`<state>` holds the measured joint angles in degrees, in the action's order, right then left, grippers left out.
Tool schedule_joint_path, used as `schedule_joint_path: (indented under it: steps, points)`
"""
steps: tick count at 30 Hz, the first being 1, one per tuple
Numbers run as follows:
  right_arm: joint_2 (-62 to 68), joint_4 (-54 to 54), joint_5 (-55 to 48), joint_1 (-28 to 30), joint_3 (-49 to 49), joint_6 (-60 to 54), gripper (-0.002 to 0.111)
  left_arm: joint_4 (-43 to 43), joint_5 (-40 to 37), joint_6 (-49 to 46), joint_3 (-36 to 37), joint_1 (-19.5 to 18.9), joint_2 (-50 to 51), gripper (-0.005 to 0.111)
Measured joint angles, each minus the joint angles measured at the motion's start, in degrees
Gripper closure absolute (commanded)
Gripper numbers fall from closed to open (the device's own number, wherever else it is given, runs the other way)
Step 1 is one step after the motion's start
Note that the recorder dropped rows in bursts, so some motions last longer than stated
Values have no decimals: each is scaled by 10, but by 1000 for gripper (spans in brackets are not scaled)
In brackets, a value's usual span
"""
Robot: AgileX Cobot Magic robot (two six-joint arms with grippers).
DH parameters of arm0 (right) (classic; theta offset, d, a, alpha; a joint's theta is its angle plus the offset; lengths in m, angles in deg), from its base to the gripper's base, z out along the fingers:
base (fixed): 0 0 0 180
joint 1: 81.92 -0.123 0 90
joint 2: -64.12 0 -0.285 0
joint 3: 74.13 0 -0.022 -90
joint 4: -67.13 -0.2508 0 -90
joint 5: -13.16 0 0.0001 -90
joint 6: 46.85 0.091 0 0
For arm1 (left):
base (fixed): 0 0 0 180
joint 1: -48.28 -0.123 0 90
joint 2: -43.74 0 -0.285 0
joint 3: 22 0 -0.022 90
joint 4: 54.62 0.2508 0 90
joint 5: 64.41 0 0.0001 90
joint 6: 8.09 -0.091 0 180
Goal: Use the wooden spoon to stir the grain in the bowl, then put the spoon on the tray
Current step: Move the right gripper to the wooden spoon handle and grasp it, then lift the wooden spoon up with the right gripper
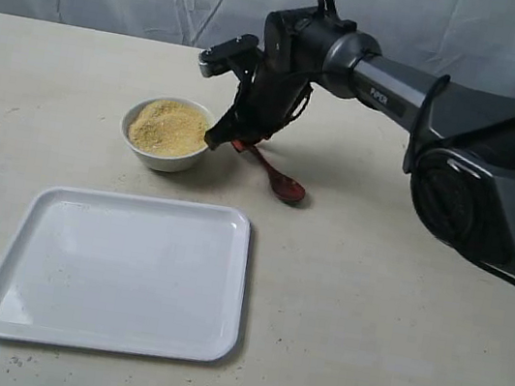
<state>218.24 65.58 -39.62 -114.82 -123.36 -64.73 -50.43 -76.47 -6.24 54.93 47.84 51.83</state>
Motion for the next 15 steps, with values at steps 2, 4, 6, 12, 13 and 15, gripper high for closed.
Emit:
schedule_joint_path:
  steps: [2,4,6,12,13,15]
  points:
    - [2,0,1,0,0,0,73,0,0,0,0,0,0,106]
    - [3,0,1,0,0,0,79,0,0,0,0,0,0,106]
    - [4,5,-1,0,0,0,93,0,0,0,0,0,0,106]
    - [4,19,-14,0,0,7,108,0,0,0,0,0,0,106]
    - [4,21,-17,0,0,12,108,0,0,0,0,0,0,106]
    - [2,24,-22,0,0,27,108,0,0,0,0,0,0,106]
